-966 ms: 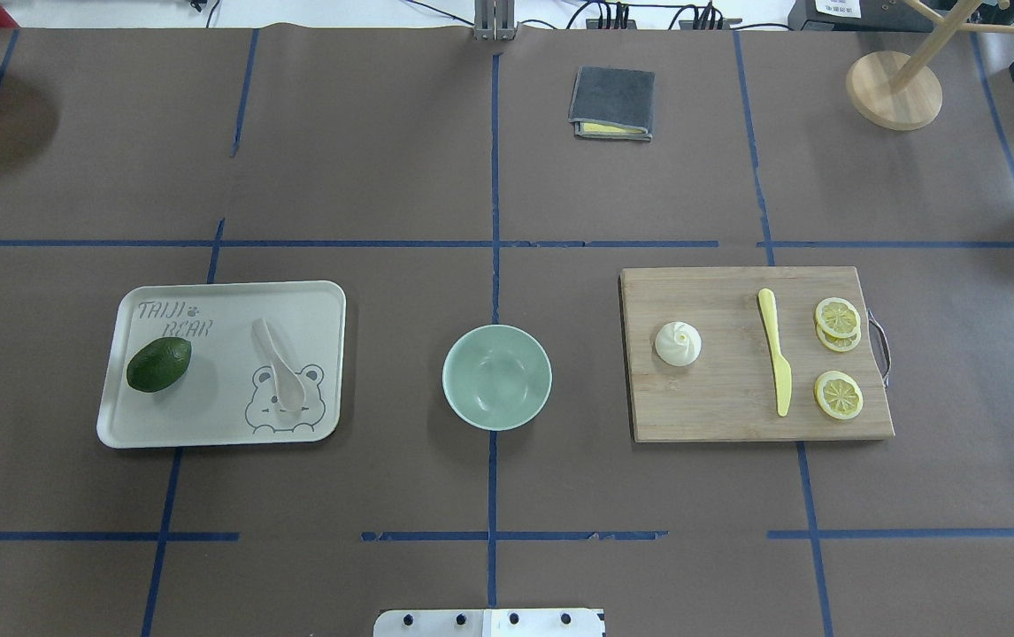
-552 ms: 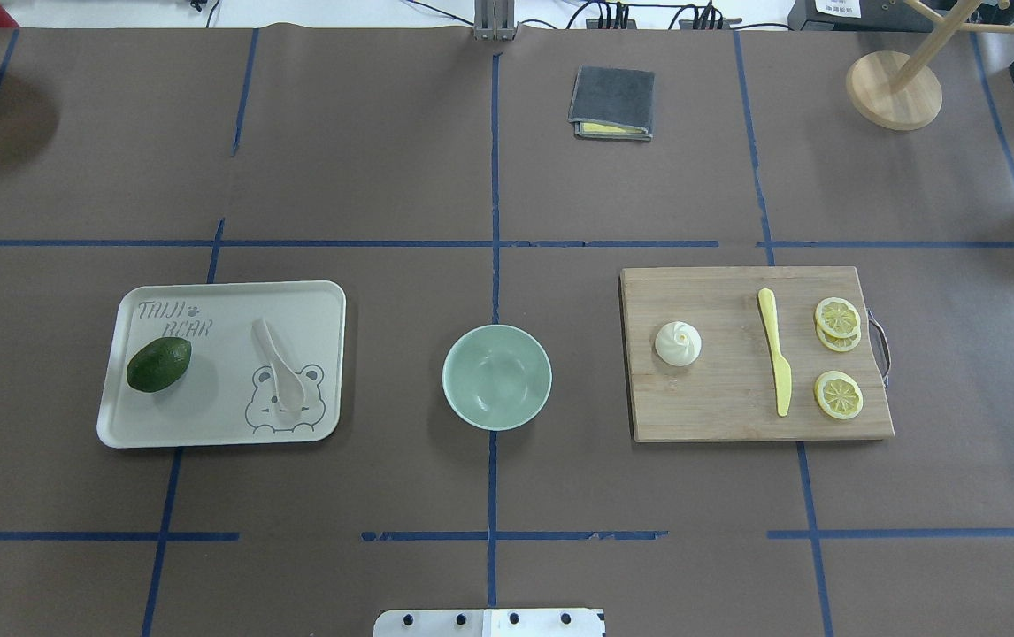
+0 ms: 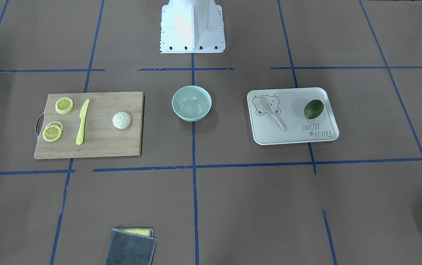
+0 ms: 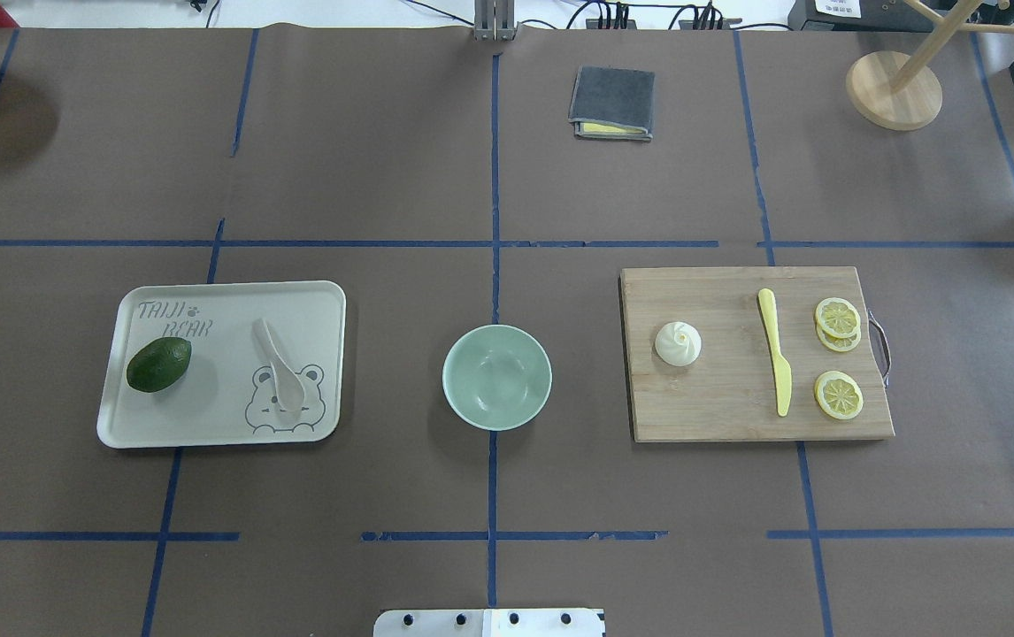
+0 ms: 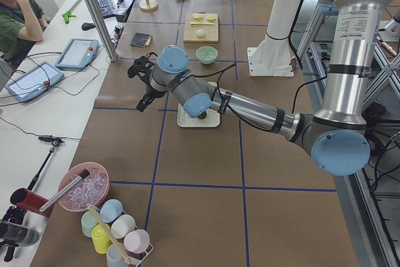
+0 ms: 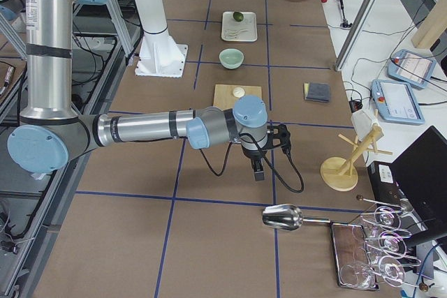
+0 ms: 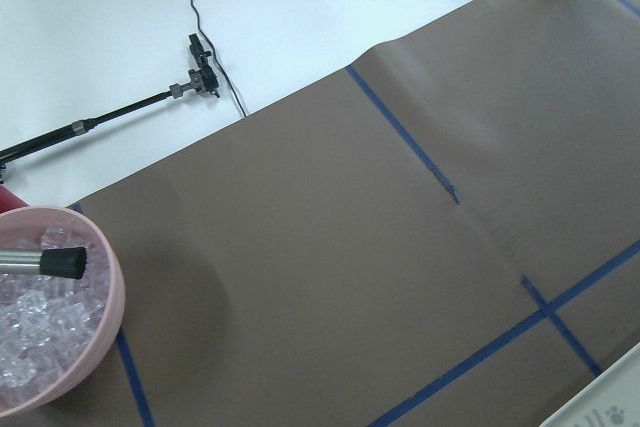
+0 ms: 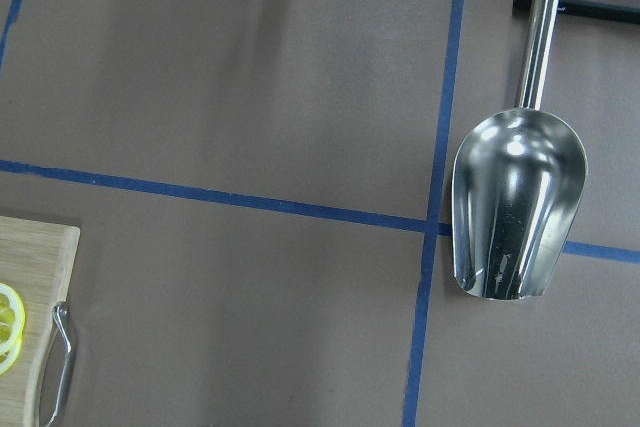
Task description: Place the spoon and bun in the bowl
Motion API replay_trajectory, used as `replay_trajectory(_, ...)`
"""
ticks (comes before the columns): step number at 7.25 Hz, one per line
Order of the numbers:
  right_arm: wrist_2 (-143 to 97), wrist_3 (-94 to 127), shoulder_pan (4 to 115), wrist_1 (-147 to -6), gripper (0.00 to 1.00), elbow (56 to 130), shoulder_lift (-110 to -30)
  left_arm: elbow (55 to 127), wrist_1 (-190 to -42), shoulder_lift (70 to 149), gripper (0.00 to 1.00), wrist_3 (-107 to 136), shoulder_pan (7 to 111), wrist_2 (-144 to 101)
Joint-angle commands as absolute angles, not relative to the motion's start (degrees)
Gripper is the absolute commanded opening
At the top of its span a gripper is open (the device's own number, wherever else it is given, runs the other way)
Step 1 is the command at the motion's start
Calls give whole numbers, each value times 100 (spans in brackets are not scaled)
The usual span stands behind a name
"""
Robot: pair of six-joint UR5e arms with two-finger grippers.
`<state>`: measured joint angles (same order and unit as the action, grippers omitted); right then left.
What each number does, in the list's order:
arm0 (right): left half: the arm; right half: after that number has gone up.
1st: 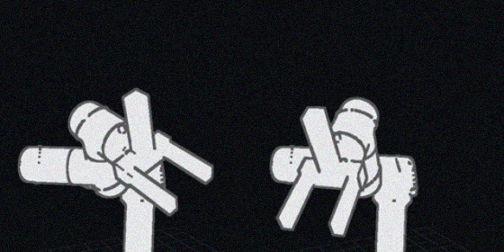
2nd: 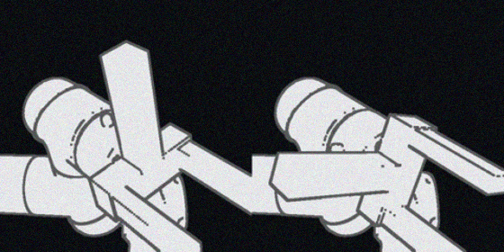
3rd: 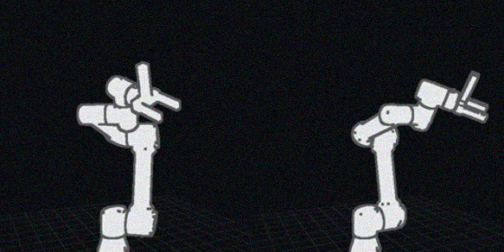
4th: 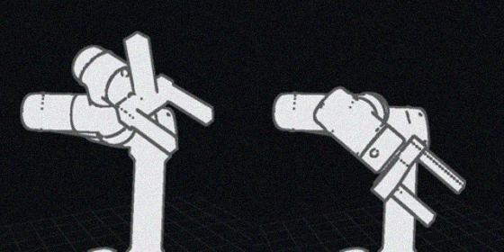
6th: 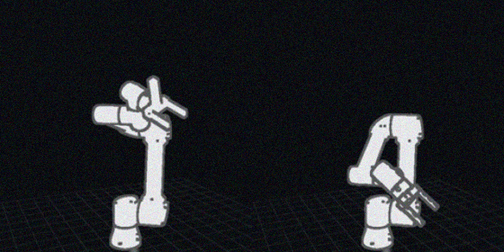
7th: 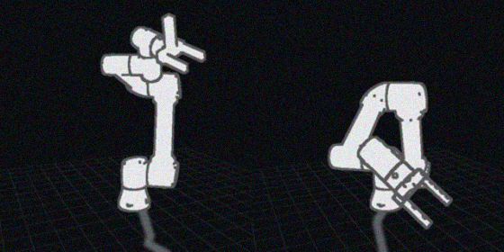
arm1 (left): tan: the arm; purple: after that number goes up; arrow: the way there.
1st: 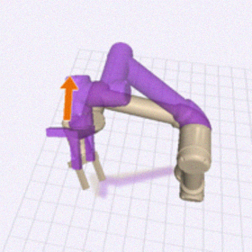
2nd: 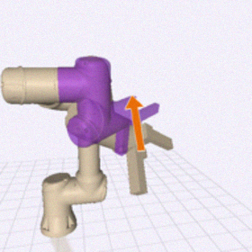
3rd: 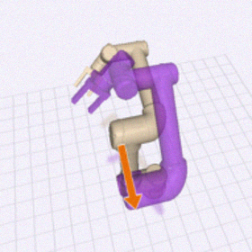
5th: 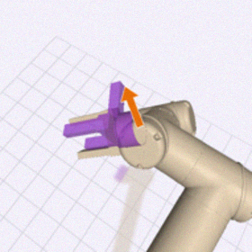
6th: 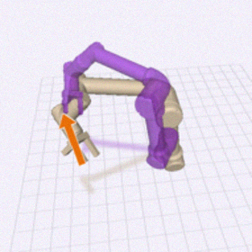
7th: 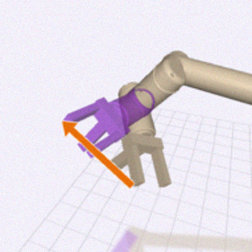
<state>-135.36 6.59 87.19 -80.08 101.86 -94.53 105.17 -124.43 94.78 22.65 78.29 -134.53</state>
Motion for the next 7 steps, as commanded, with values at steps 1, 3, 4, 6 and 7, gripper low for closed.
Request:
replay_trajectory(1,-13544,668,8719,-8007,100,10213,-9518,11176,-12437,9492,100,3496,6214,-12034)
replay_trajectory(3,-13544,668,8719,-8007,100,10195,-9536,11180,-12358,9484,100,4801,5094,-11614)
replay_trajectory(4,-13553,659,8727,-8007,100,10161,-9536,11171,-11966,9466,100,5129,4602,-10523)
replay_trajectory(6,-13553,659,8719,-8007,100,10134,-9545,11118,-10683,10009,91,6531,4054,-10073)
replay_trajectory(7,-13553,659,8719,-8007,100,10134,-9554,10935,-10679,10124,71,7644,3773,-9863)
